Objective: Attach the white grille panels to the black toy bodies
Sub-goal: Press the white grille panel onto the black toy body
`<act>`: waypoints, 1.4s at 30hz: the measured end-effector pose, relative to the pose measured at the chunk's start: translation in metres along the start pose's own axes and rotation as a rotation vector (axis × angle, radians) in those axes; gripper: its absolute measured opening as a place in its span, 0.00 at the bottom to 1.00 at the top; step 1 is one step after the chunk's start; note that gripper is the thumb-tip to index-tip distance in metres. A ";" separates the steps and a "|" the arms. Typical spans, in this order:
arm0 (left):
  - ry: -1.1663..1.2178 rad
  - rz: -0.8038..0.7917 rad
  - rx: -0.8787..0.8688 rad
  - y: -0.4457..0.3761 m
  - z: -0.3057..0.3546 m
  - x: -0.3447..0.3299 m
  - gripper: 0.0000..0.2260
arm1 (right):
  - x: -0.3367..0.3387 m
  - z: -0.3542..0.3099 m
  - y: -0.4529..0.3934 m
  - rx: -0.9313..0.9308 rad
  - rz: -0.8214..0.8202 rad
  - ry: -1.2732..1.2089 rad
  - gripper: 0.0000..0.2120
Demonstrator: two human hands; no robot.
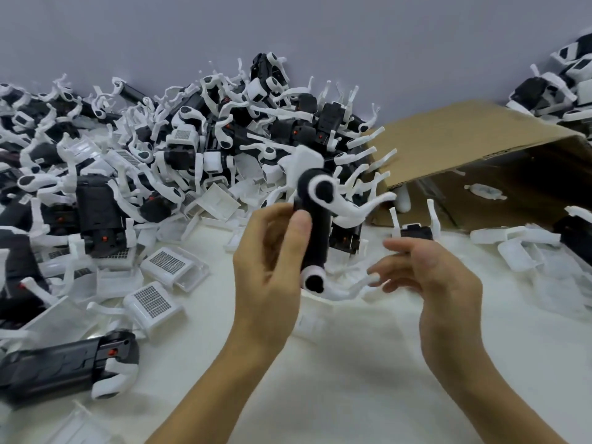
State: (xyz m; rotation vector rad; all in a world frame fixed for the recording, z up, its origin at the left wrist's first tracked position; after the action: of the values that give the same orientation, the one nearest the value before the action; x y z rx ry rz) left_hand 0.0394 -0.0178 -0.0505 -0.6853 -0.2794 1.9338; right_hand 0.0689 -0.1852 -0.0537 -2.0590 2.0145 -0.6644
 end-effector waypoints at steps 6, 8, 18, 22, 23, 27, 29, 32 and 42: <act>0.680 0.056 0.676 -0.001 0.002 -0.008 0.17 | -0.009 0.005 0.009 0.397 -0.204 0.266 0.29; 0.671 0.060 0.702 0.004 0.001 -0.011 0.16 | -0.011 0.007 0.010 0.435 -0.223 0.261 0.32; 0.652 -0.032 0.811 0.012 -0.004 -0.019 0.23 | -0.010 0.005 0.010 0.507 -0.205 0.265 0.13; 0.668 -0.030 0.806 0.012 -0.007 -0.018 0.23 | -0.011 0.003 0.011 0.502 -0.158 0.261 0.14; 0.665 -0.029 0.807 0.012 -0.008 -0.018 0.23 | -0.012 0.003 0.012 0.505 -0.157 0.263 0.13; 0.654 -0.039 0.813 0.013 -0.008 -0.019 0.24 | -0.012 0.003 0.013 0.500 -0.141 0.248 0.10; 0.665 -0.040 0.816 0.013 -0.008 -0.019 0.24 | -0.013 0.003 0.013 0.495 -0.167 0.216 0.08; 0.677 -0.031 0.820 0.013 -0.009 -0.018 0.25 | -0.013 0.002 0.013 0.479 -0.189 0.225 0.06; 0.653 -0.017 0.830 0.012 -0.014 -0.017 0.22 | -0.013 0.004 0.012 0.419 -0.163 0.245 0.12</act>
State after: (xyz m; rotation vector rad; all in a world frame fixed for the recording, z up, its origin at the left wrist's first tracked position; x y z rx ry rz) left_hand 0.0436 -0.0394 -0.0617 -0.6804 0.8694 1.5022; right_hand 0.0599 -0.1734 -0.0649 -1.9706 1.6393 -1.3020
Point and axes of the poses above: each hand's wrist, its own y-axis away from the middle knuckle, its own x-axis out of the back of the hand, z = x × y, the point moved 1 cm from there along -y, towards the middle knuckle, and after that the axes turned 9 degrees about y, right-handed, at the moved point
